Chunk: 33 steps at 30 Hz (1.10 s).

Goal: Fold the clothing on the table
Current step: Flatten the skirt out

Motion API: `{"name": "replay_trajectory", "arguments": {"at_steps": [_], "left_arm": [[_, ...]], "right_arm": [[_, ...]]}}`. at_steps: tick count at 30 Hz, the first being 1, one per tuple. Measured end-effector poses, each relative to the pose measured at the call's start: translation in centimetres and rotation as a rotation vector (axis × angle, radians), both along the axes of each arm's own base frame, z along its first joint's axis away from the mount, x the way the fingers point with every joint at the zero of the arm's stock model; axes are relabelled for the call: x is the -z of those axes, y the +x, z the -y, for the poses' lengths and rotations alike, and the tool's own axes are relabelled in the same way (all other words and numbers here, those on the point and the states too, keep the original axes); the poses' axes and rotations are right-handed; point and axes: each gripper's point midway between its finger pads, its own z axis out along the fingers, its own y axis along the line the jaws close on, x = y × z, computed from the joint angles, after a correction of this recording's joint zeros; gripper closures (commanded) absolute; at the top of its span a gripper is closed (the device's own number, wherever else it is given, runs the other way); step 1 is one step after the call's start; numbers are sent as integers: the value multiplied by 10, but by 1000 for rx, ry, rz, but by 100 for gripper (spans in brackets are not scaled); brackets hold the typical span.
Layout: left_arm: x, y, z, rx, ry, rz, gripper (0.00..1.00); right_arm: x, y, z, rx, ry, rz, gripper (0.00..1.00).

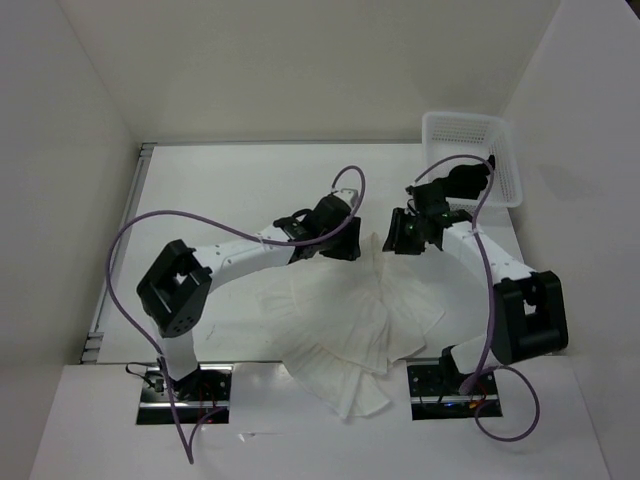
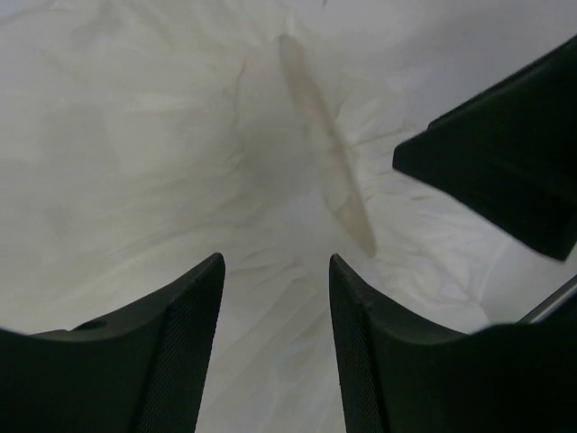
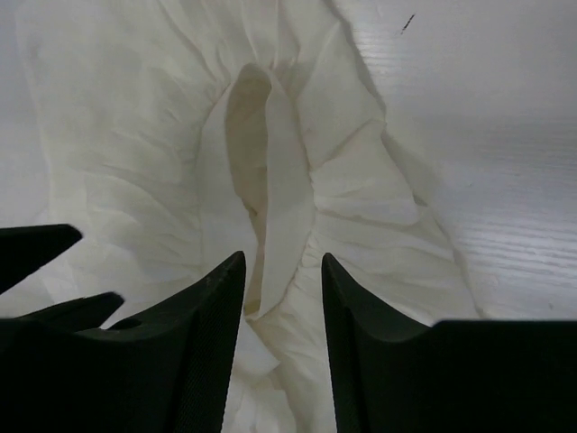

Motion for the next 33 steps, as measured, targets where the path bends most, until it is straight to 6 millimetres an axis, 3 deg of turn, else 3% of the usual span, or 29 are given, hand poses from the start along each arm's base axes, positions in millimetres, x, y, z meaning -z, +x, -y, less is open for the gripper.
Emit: {"name": "replay_trajectory", "arguments": {"at_steps": [6, 13, 19, 25, 33], "left_arm": [[-2, -12, -36, -59, 12, -22, 43], [-20, -16, -38, -60, -26, -2, 41], [-21, -27, -39, -52, -38, -16, 41], [-30, -33, -42, -45, -53, -8, 41], [-24, -37, -44, -40, -45, -21, 41]], "right_arm": [[18, 15, -11, -41, -20, -60, 60], [26, 42, -34, -84, -56, -62, 61], [51, 52, -28, -53, -148, -100, 64], [42, 57, -18, -19, -192, -64, 64], [29, 61, -11, 6, -215, -23, 64]]}}
